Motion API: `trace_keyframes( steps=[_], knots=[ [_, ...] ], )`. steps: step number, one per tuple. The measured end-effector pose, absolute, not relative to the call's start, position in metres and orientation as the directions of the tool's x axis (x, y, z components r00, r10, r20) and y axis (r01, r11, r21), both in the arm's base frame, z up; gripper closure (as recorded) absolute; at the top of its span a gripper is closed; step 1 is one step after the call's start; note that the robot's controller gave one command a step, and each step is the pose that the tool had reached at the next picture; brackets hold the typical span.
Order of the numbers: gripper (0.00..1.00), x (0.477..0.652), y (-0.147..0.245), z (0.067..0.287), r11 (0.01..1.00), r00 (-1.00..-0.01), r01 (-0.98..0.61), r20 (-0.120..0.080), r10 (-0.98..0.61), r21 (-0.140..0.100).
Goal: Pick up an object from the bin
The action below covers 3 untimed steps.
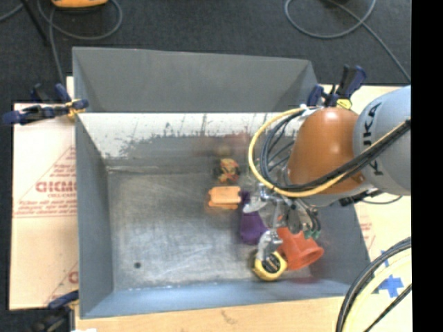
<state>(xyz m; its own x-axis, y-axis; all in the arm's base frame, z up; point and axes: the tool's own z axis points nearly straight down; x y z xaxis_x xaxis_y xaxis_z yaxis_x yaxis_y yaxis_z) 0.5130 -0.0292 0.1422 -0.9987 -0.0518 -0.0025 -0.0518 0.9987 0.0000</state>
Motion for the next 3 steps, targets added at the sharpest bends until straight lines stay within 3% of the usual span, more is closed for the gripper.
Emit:
trace_keyframes(
  steps=[1, 2, 3],
  knots=[
    [0.0, 0.513, -0.029, 0.142, 0.999, -0.999, -0.052, -0.003, -0.052, 0.0],
    [1.0, 0.547, -0.037, 0.083, 0.945, -0.945, -0.327, -0.031, -0.327, -0.006],
    [1.0, 0.547, -0.037, 0.083, 0.945, -0.944, -0.327, -0.031, -0.327, -0.006]
  ],
)
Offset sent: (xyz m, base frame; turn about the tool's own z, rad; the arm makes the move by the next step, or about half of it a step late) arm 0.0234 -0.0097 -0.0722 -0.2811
